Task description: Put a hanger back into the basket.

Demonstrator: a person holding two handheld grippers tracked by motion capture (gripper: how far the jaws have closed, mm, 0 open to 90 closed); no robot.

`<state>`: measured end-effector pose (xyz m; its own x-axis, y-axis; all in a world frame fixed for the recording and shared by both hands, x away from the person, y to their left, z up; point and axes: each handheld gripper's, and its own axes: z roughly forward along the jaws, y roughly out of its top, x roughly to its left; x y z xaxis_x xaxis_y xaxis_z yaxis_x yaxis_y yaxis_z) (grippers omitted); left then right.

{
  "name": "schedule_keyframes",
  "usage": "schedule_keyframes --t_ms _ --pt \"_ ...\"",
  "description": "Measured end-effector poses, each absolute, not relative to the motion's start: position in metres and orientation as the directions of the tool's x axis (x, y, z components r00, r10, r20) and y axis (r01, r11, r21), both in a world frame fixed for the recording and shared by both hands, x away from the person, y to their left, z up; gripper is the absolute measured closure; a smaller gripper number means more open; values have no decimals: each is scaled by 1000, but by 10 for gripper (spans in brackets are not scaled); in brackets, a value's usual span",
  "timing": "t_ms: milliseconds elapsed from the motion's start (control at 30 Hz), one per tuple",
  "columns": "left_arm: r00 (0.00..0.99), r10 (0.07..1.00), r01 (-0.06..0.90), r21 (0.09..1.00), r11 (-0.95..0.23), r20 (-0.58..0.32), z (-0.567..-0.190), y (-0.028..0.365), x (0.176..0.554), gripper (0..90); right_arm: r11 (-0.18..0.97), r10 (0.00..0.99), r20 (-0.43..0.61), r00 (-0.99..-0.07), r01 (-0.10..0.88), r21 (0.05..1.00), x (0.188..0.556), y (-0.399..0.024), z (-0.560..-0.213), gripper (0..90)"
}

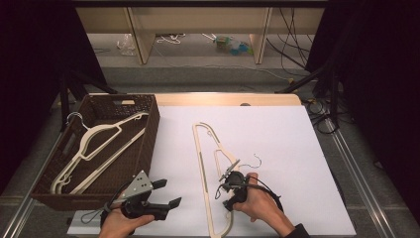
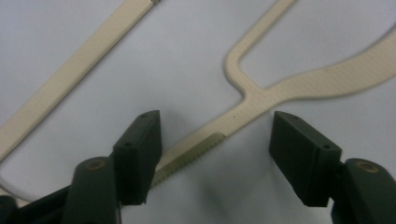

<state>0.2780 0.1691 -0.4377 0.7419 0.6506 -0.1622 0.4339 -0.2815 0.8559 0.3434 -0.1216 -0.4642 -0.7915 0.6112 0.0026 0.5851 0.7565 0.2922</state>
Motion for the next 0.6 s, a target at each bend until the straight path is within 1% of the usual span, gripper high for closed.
schedule_keyframes --t_ms 167,433,533,600 --pt "742 648 435 859 -272 -170 -438 169 277 234 786 580 4 -814 561 261 348 -129 -461 477" --pt "746 645 432 856 -284 -163 -438 169 277 234 777 603 29 -797 595 207 352 -141 -458 594" --pt "747 645 432 855 -286 -161 -438 169 276 235 762 619 48 -784 613 209 355 -148 -458 664" --pt "747 645 432 855 -287 -161 -438 169 276 235 762 616 55 -786 613 209 357 -151 -458 692"
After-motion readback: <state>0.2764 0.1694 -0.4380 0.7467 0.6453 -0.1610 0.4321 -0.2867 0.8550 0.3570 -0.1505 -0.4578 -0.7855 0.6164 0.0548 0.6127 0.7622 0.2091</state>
